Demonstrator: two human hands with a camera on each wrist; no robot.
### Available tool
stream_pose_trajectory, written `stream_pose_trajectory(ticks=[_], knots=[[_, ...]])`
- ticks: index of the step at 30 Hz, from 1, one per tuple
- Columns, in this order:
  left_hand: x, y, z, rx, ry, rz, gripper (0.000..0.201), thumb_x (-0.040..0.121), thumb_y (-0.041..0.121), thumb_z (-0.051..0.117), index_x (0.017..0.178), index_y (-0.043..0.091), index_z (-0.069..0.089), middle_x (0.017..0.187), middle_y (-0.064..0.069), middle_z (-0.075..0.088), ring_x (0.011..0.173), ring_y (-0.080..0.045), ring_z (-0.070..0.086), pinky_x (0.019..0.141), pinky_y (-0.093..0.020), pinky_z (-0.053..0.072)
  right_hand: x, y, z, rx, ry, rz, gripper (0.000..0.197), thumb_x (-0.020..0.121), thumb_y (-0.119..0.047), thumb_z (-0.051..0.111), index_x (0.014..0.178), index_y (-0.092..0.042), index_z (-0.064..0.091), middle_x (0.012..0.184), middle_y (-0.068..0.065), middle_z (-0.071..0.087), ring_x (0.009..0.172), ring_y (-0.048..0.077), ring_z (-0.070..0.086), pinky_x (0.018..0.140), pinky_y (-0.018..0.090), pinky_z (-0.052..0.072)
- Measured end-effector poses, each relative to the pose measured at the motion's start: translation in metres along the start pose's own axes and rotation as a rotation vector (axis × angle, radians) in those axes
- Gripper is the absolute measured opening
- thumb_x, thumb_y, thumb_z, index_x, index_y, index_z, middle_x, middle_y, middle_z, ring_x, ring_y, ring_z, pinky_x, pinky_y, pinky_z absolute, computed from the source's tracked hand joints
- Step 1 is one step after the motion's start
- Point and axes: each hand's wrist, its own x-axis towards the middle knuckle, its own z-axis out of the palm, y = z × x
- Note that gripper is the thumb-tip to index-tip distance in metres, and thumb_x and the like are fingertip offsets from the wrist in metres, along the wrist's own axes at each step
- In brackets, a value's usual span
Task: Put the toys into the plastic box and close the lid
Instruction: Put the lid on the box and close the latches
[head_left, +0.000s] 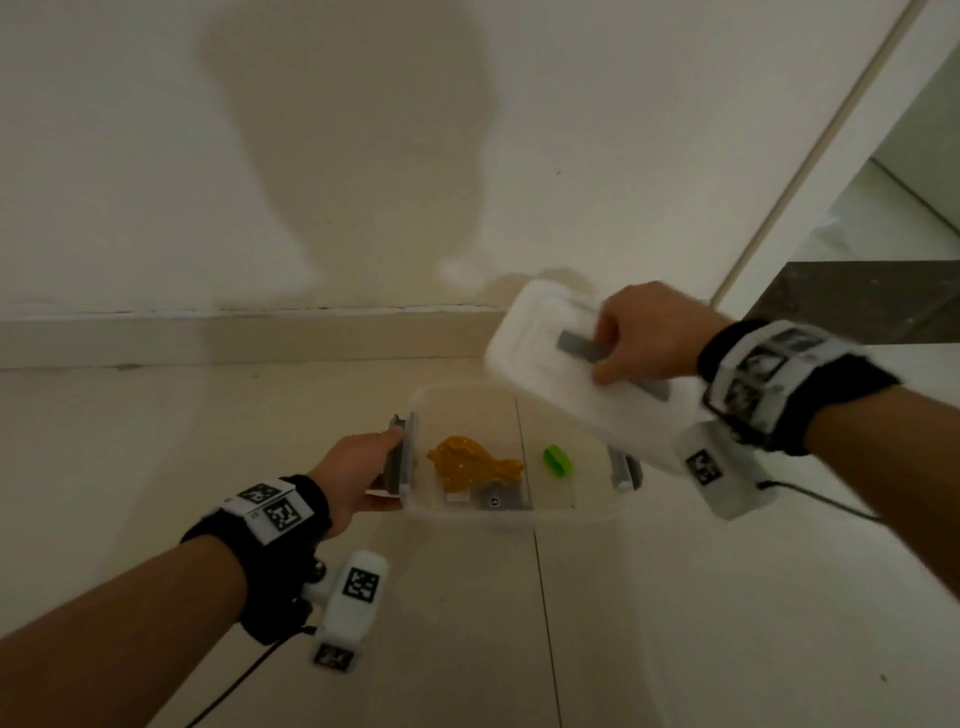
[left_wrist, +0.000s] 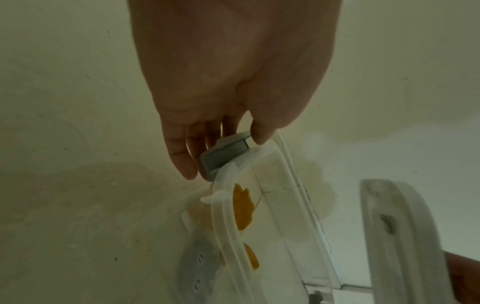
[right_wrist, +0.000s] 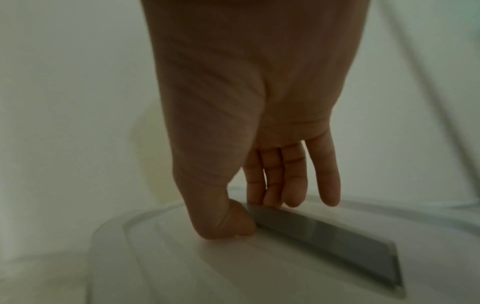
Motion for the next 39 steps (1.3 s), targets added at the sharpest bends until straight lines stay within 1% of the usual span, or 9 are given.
stream_pose_trajectory(ticks=[2, 7, 17, 23, 28, 31, 34, 37, 39], knots=[[-0.001, 0.000, -0.004, 0.000, -0.014, -0.004, 0.040, 0.102, 0.033, 0.048, 0.122, 0.002, 0.064, 0.120, -0.022, 0.067, 0.095, -0.033, 0.064, 0.069, -0.040, 0.056, -0.003, -0.034, 0.018, -0.074, -0.031, -0.128, 0.042, 0.065, -0.046, 0.078, 0.093, -0.016, 0.072, 0.093, 0.005, 0.070, 0.083, 0.024, 0.065, 0.074, 0.034, 0.055], [-0.006, -0.002, -0.008, -0.057, -0.030, 0.002, 0.046, 0.100, 0.048, 0.042, 0.115, 0.011, 0.065, 0.103, -0.013, 0.069, 0.091, -0.031, 0.065, 0.086, -0.047, 0.054, -0.005, -0.083, 0.049, -0.229, -0.095, -0.318, 0.038, 0.075, -0.044, 0.077, 0.092, -0.015, 0.058, 0.090, 0.002, 0.057, 0.077, 0.022, 0.056, 0.064, 0.032, 0.046], [-0.009, -0.002, -0.001, -0.018, -0.036, 0.018, 0.046, 0.096, 0.049, 0.051, 0.122, 0.013, 0.063, 0.118, -0.014, 0.067, 0.105, -0.033, 0.066, 0.071, -0.039, 0.056, -0.003, -0.079, 0.075, -0.169, -0.107, -0.394, 0.027, 0.085, -0.028, 0.067, 0.107, -0.014, 0.064, 0.107, 0.006, 0.062, 0.094, 0.026, 0.061, 0.083, 0.040, 0.054], [-0.005, -0.004, 0.001, 0.035, -0.024, 0.022, 0.042, 0.091, 0.034, 0.065, 0.125, 0.009, 0.062, 0.113, -0.011, 0.069, 0.102, -0.031, 0.066, 0.070, -0.037, 0.056, 0.002, -0.065, 0.084, -0.052, -0.064, -0.418, 0.025, 0.091, -0.019, 0.059, 0.115, -0.019, 0.063, 0.116, 0.001, 0.058, 0.104, 0.022, 0.055, 0.076, 0.029, 0.039], [-0.005, -0.005, 0.002, 0.099, -0.019, 0.071, 0.035, 0.090, 0.029, 0.068, 0.119, 0.009, 0.063, 0.116, -0.011, 0.070, 0.103, -0.029, 0.067, 0.070, -0.034, 0.056, 0.000, -0.040, 0.097, 0.215, -0.015, -0.398, 0.028, 0.090, -0.021, 0.066, 0.117, -0.021, 0.067, 0.113, -0.001, 0.062, 0.102, 0.016, 0.056, 0.088, 0.025, 0.042], [-0.005, -0.006, 0.001, 0.104, -0.004, 0.094, 0.029, 0.090, 0.029, 0.068, 0.113, 0.011, 0.064, 0.114, -0.012, 0.071, 0.102, -0.029, 0.067, 0.069, -0.034, 0.056, -0.004, -0.030, 0.100, 0.447, 0.019, -0.346, 0.023, 0.086, -0.020, 0.072, 0.108, -0.022, 0.070, 0.105, -0.003, 0.067, 0.094, 0.013, 0.062, 0.087, 0.027, 0.051], [-0.005, -0.006, 0.001, 0.125, 0.002, 0.096, 0.032, 0.089, 0.031, 0.069, 0.112, 0.008, 0.065, 0.113, -0.013, 0.071, 0.101, -0.030, 0.068, 0.069, -0.034, 0.057, -0.007, -0.016, 0.092, 0.519, 0.283, -0.229, 0.013, 0.087, -0.025, 0.068, 0.099, -0.021, 0.066, 0.097, -0.005, 0.067, 0.089, 0.012, 0.063, 0.083, 0.036, 0.057], [-0.004, -0.005, 0.004, 0.170, 0.044, 0.123, 0.037, 0.089, 0.030, 0.069, 0.109, -0.001, 0.069, 0.106, -0.017, 0.072, 0.093, -0.032, 0.069, 0.068, -0.036, 0.058, -0.009, 0.008, 0.085, 0.516, 0.429, 0.041, 0.029, 0.089, -0.026, 0.065, 0.115, -0.015, 0.060, 0.113, 0.001, 0.064, 0.101, 0.018, 0.060, 0.090, 0.036, 0.052], [-0.002, -0.003, 0.004, 0.275, 0.108, 0.176, 0.039, 0.087, 0.034, 0.070, 0.100, -0.003, 0.072, 0.094, -0.017, 0.074, 0.078, -0.030, 0.070, 0.063, -0.035, 0.058, -0.011, 0.023, 0.087, 0.603, 0.273, 0.307, 0.055, 0.089, -0.035, 0.066, 0.135, -0.011, 0.048, 0.133, 0.009, 0.056, 0.118, 0.025, 0.055, 0.093, 0.035, 0.045]])
